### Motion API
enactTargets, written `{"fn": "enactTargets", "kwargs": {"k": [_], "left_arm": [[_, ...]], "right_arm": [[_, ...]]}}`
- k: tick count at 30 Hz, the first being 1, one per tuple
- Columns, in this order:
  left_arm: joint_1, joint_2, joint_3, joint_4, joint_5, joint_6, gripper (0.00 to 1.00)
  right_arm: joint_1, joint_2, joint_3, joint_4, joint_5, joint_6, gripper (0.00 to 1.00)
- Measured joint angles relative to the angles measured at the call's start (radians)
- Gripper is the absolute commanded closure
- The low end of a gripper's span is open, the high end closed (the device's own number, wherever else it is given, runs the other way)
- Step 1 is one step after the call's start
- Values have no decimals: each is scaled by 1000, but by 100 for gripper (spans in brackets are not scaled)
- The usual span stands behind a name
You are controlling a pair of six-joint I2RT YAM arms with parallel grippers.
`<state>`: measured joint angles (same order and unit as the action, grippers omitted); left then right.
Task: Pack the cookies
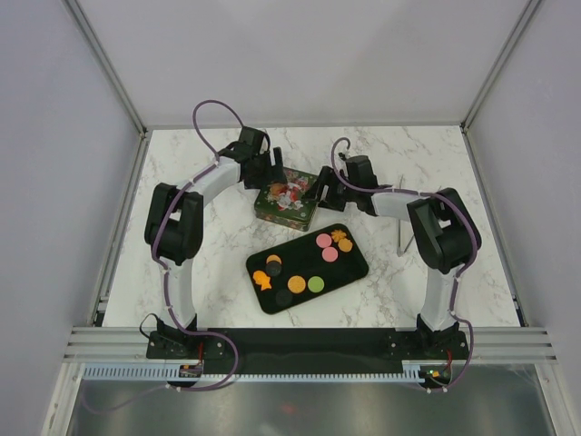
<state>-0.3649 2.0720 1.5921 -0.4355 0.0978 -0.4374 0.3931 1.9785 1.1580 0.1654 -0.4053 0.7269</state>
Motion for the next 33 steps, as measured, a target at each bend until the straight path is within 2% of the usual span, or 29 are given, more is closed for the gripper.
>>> {"fn": "enactTargets", "kwargs": {"k": [10,15,17,24,27,31,33], "left_arm": [[-11,-1,-3,2,-3,-19,14],[-11,-1,-3,2,-6,-27,14],[-11,-1,-3,2,-8,-32,14],[-11,-6,-21,22,-11,-46,14],[-11,-13,-36,38,-14,-51,14],[-10,-22,-55,60,-17,-56,13],[-9,-26,-64,69,-19,-60,12]], "right_arm": [[0,-87,-175,95,-110,22,26],[1,-93,-214,166,-150,50,42],[2,-93,-220,185,-158,59,52],[0,-97,-226,189,-161,65,62],[5,-101,-225,181,-149,52,69],[18,-113,-208,135,-116,18,83],[28,-117,-195,109,-95,0,86]]}}
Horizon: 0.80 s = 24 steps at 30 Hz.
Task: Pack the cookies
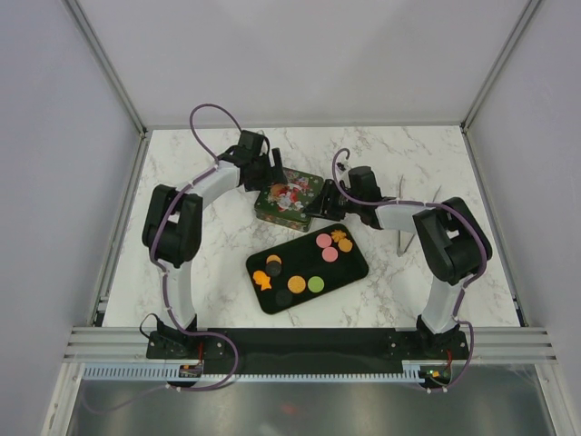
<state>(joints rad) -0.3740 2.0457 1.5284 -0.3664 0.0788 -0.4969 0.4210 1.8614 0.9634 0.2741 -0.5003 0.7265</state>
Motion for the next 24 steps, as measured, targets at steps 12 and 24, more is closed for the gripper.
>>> {"fn": "enactTargets", "kwargs": {"k": [12,24], "left_arm": [[41,-44,-73,42,-6,-32,11],[50,-118,-209,134,-5,-68,11]], "right_arm": [[78,11,76,-80,117,-67,55],[89,23,17,43,50,-59,32]]}}
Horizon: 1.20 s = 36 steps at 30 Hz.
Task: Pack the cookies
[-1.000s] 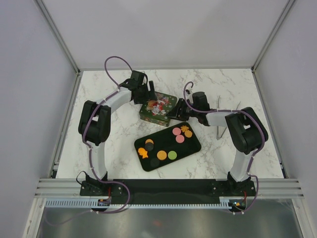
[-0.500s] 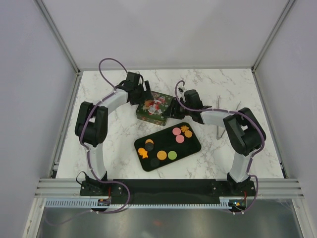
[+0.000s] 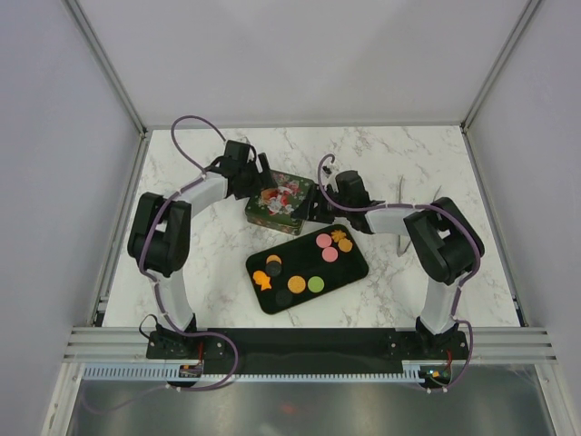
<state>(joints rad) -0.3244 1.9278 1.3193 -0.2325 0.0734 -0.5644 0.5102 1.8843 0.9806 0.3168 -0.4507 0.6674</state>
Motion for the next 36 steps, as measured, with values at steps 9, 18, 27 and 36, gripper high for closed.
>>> {"fn": "enactTargets", "kwargs": {"k": [9,18,27,36], "left_arm": [[9,-26,-40,13,8,-4,11],[15,-38,-78,60,7,-55,12],[27,-42,-118,129,5,-110,13],[39,-52,-143,173,-51,-140,13]], "right_arm": [[2,26,-34,82,-72,43,27],[-1,36,-37,93,-105,48,50],[13,48,51,-56,-82,3,100],[74,79,262,-359,58,-99,100]]}}
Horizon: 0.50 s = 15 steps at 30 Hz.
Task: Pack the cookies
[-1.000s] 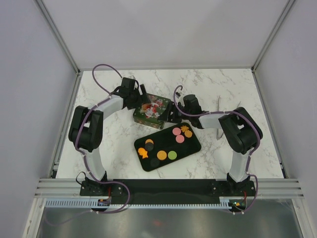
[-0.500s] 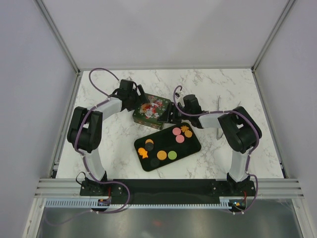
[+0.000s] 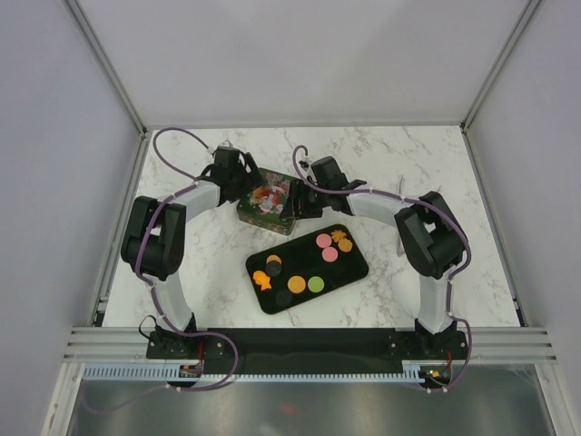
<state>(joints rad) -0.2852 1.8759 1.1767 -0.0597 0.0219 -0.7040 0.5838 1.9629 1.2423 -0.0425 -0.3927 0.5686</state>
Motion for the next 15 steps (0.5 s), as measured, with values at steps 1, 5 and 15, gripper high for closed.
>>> {"fn": "enactTargets", "kwargs": {"k": [1,5,15], "left_arm": [[3,0,0,2,-6,-3,12],[18,6,18,-10,-24,-10,12],[18,20,57,-67,8,-55,12]], "right_arm": [[3,13,37,-44,10,-12,100],[-7,80,179,-178,-4,-51,98],[-94,114,245,-239,-88,-105,55]]}}
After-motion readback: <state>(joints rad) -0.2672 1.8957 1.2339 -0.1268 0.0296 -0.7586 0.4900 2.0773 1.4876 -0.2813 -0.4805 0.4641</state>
